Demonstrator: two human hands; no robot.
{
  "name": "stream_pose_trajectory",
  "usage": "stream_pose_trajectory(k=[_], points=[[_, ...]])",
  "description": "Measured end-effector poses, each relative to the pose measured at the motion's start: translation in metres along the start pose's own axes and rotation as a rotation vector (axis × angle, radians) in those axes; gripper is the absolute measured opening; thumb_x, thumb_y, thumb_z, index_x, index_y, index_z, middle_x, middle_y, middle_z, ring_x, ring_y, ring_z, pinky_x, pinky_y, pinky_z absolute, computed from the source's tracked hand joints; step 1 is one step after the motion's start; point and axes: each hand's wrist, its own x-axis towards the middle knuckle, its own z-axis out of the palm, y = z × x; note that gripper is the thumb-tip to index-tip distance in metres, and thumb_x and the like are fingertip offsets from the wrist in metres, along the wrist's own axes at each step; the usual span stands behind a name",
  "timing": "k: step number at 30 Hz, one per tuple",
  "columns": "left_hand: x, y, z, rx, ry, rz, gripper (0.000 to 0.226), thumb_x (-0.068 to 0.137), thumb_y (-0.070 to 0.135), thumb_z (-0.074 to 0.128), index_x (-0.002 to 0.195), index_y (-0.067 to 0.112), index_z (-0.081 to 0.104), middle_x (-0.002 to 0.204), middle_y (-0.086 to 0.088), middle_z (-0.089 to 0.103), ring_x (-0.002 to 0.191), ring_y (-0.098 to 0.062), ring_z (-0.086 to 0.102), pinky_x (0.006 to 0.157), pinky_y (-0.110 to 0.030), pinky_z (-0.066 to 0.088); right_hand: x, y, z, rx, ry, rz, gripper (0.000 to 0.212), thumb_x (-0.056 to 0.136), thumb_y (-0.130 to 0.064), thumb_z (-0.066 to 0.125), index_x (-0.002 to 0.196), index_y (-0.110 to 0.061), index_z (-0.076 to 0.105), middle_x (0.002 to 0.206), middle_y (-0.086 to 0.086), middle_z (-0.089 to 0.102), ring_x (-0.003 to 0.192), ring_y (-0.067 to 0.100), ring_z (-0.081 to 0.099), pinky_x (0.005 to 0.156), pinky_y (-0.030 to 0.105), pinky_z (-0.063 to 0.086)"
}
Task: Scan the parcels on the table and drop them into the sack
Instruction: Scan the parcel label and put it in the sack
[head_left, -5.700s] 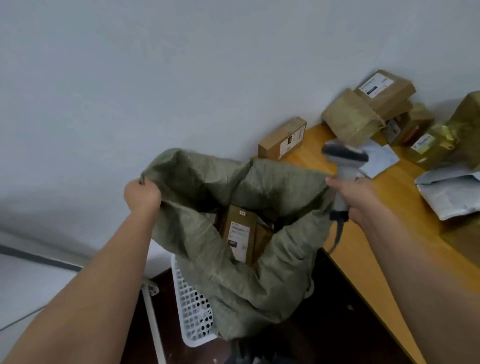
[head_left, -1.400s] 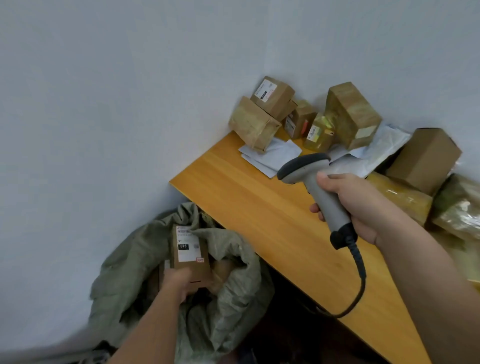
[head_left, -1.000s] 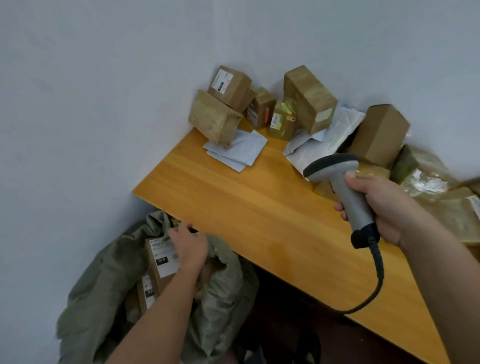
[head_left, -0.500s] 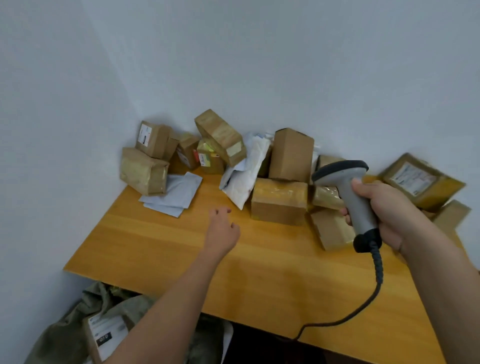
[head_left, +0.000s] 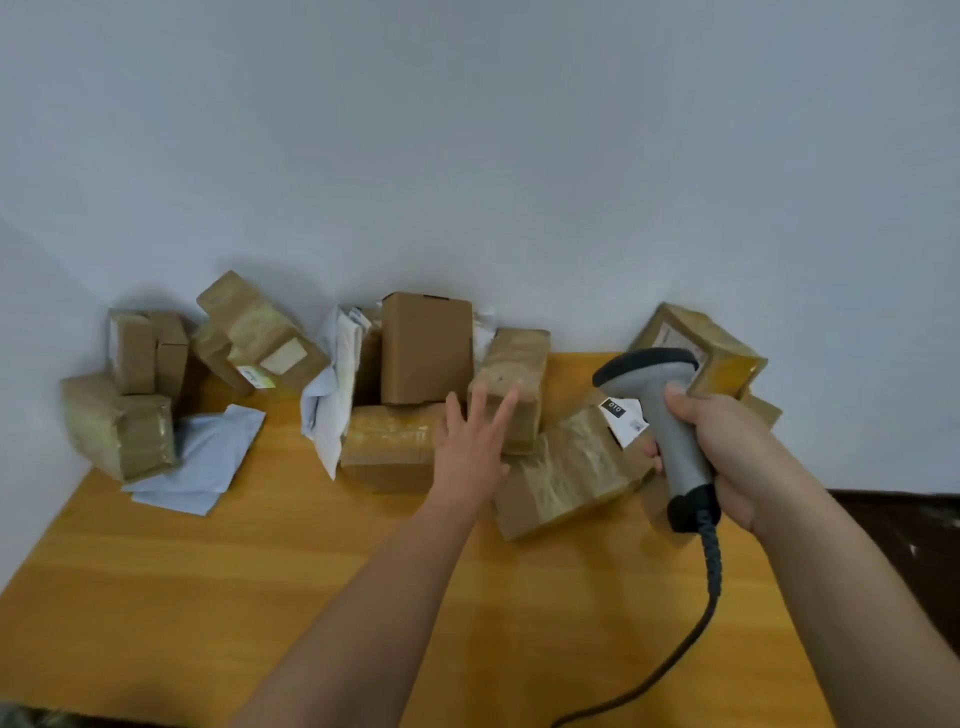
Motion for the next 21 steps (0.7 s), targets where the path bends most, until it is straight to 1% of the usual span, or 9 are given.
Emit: stream_pose_trajectory(k=[2, 4, 6, 9, 13, 15, 17, 18, 21], points=[[0.013, 0.011, 0.006, 0.016, -0.037, -0.05, 0.096, 0.082, 0.065, 0.06, 0.15, 0.044, -0.004, 0.16, -0.003, -0.014, 0.145, -0.046, 0.004, 0.113, -0.059, 0.023, 0.011, 0.001, -0.009, 0.016, -0.017, 0.011, 0.041, 0.104, -0.032, 0.045, 0.136, -0.007, 0.046, 0.087, 0.017, 0.06, 0.048, 0.013, 0.061, 0.046, 0.027, 0.049], [0.021, 0.024, 0.011, -0.095, -0.033, -0.19, 0.088, 0.08, 0.076, 0.051, 0.149, 0.041, 0.009, 0.16, -0.007, -0.01, 0.144, -0.045, 0.011, 0.112, -0.058, 0.025, 0.02, 0.003, -0.014, 0.022, -0.031, 0.021, 0.039, 0.104, -0.032, 0.045, 0.132, -0.006, 0.049, 0.084, 0.016, 0.06, 0.054, 0.015, 0.06, 0.053, 0.029, 0.049], [0.027, 0.032, 0.013, -0.266, -0.012, -0.364, 0.079, 0.082, 0.07, 0.055, 0.145, 0.036, 0.021, 0.159, -0.013, -0.004, 0.138, -0.045, 0.025, 0.106, -0.054, 0.036, 0.027, 0.006, -0.017, 0.041, -0.05, 0.039, 0.037, 0.104, -0.032, 0.045, 0.129, -0.006, 0.05, 0.081, 0.015, 0.059, 0.057, 0.017, 0.059, 0.057, 0.031, 0.05], [0.033, 0.03, 0.009, -0.46, 0.018, -0.545, 0.063, 0.083, 0.05, 0.068, 0.131, 0.029, 0.032, 0.149, -0.018, 0.017, 0.126, -0.043, 0.039, 0.091, -0.048, 0.047, 0.032, 0.009, -0.02, 0.065, -0.06, 0.057, 0.038, 0.104, -0.03, 0.046, 0.132, -0.006, 0.048, 0.082, 0.014, 0.059, 0.065, 0.02, 0.06, 0.059, 0.032, 0.051], [0.029, 0.018, 0.0, -0.631, 0.064, -0.597, 0.061, 0.075, 0.041, 0.079, 0.111, 0.026, 0.032, 0.129, -0.013, 0.03, 0.099, -0.033, 0.051, 0.083, -0.04, 0.05, 0.03, 0.007, -0.021, 0.071, -0.059, 0.055, 0.037, 0.103, -0.031, 0.046, 0.131, -0.005, 0.048, 0.082, 0.014, 0.059, 0.067, 0.022, 0.06, 0.06, 0.033, 0.051], [0.024, 0.013, -0.006, -0.794, 0.068, -0.608, 0.063, 0.076, 0.044, 0.077, 0.117, 0.029, 0.032, 0.13, -0.009, 0.033, 0.102, -0.031, 0.052, 0.086, -0.041, 0.051, 0.026, 0.004, -0.019, 0.082, -0.054, 0.05, 0.036, 0.103, -0.031, 0.046, 0.127, -0.004, 0.049, 0.08, 0.015, 0.06, 0.064, 0.021, 0.059, 0.058, 0.032, 0.05], [0.015, 0.006, -0.015, -1.037, 0.072, -0.66, 0.068, 0.081, 0.043, 0.072, 0.137, 0.03, 0.034, 0.135, -0.002, 0.041, 0.113, -0.028, 0.051, 0.09, -0.039, 0.05, 0.024, 0.001, -0.014, 0.111, -0.046, 0.042, 0.032, 0.103, -0.03, 0.047, 0.123, -0.005, 0.049, 0.08, 0.015, 0.06, 0.063, 0.021, 0.058, 0.058, 0.032, 0.049], [0.01, 0.002, -0.021, -1.187, 0.064, -0.701, 0.068, 0.085, 0.042, 0.069, 0.142, 0.029, 0.035, 0.133, 0.001, 0.047, 0.111, -0.025, 0.053, 0.089, -0.037, 0.05, 0.023, -0.001, -0.009, 0.129, -0.041, 0.037, 0.03, 0.103, -0.03, 0.048, 0.121, -0.005, 0.048, 0.079, 0.014, 0.059, 0.063, 0.021, 0.057, 0.059, 0.033, 0.048], [-0.012, -0.008, -0.045, -1.576, -0.04, -0.845, 0.05, 0.09, 0.043, 0.061, 0.132, 0.019, 0.051, 0.108, -0.005, 0.059, 0.076, -0.018, 0.049, 0.064, -0.029, 0.047, 0.021, -0.003, 0.008, 0.187, -0.003, 0.014, 0.028, 0.099, -0.027, 0.055, 0.119, -0.007, 0.052, 0.083, 0.012, 0.06, 0.064, 0.019, 0.057, 0.058, 0.031, 0.049]])
